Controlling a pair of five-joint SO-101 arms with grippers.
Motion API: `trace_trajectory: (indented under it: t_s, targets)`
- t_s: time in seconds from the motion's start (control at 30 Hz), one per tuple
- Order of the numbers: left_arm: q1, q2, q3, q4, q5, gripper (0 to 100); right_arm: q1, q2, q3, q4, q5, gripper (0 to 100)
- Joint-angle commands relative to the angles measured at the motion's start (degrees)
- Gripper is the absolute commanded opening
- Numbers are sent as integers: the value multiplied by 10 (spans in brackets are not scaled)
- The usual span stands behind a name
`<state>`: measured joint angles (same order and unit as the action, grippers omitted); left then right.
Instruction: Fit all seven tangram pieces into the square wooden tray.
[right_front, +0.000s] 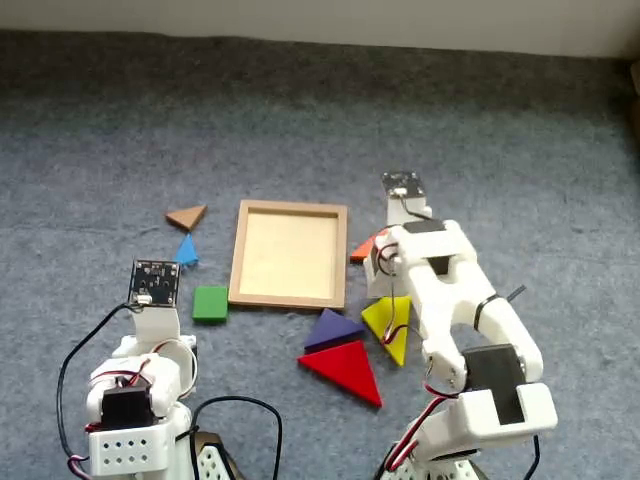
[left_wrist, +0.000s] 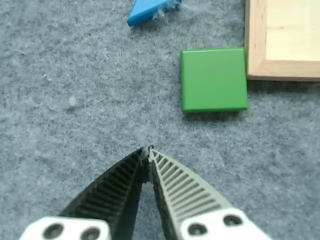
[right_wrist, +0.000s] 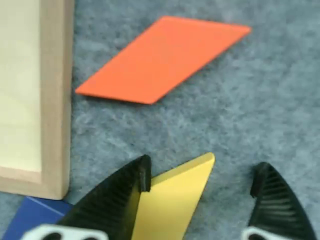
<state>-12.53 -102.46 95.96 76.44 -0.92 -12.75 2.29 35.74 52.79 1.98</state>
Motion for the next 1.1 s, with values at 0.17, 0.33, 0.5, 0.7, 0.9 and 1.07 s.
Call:
trace_trajectory:
  t_s: [0.17,0.33,0.5,0.7,0.9,1.07]
  targets:
    - [-6,-6,12,3,-5,24,-1,-187,0,71,25,319]
    - [-6,-6,12,3,-5,24,-51,-333,100,78,-12,319]
    - [-6,-6,12,3,-5,24,-77,-367,147,69,-76,320]
    - [-6,-6,12,3,-5,24,-91,-284,149,7,-182,320]
    - [-6,-6,12,3,-5,24,-91,-182,121,-9,-226,320]
    - [-6,-6,12,3,-5,24,-90,-131,96,-8,-226,320]
